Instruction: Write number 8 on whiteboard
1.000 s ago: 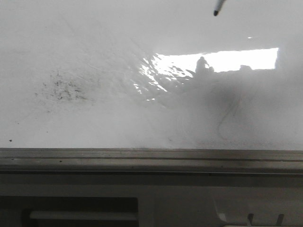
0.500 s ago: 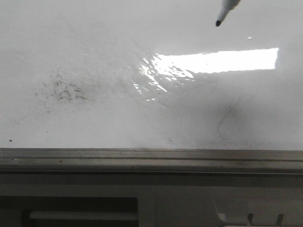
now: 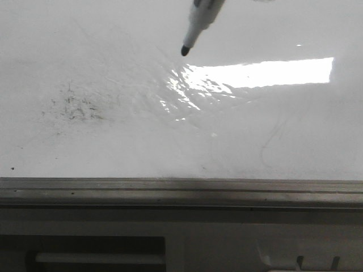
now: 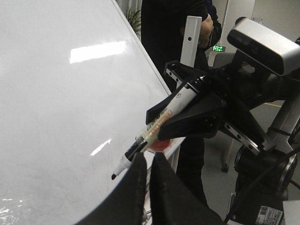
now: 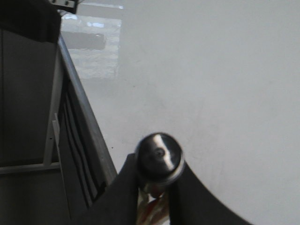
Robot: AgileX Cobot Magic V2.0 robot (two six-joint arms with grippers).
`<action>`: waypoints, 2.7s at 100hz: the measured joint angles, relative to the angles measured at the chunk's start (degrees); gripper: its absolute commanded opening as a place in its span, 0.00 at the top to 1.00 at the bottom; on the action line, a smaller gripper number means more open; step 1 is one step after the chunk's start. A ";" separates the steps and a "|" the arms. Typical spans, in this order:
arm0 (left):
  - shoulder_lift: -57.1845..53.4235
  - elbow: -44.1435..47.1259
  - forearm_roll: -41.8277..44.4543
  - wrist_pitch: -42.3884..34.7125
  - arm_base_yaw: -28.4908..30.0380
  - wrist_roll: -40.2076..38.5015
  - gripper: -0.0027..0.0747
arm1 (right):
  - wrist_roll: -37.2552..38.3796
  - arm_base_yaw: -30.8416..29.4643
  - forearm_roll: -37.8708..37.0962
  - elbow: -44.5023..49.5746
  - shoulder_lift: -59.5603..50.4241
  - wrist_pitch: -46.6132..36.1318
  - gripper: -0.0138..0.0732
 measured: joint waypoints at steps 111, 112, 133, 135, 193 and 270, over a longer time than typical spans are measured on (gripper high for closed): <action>0.00 0.00 -0.04 -0.14 0.00 0.00 0.99 | 62.22 -5.56 -73.06 0.27 -0.28 4.95 0.91; 0.00 0.00 -0.04 -0.14 0.00 0.00 0.99 | 62.22 -5.56 -73.06 0.27 -0.28 4.95 0.91; 0.00 0.00 -0.04 -0.14 0.00 0.00 0.99 | 71.32 -6.13 -81.60 1.32 -0.76 2.36 0.91; 0.00 0.00 -0.04 -0.14 0.00 0.00 0.99 | 73.23 -6.40 -83.47 1.32 -0.85 2.22 0.91; 0.00 0.00 -0.04 -0.14 0.00 0.00 0.99 | 87.70 -22.66 -93.56 1.95 -8.56 10.21 0.91; 0.00 0.00 -0.04 -0.14 0.00 0.00 0.99 | 85.82 -23.06 -94.80 4.63 0.94 2.70 0.91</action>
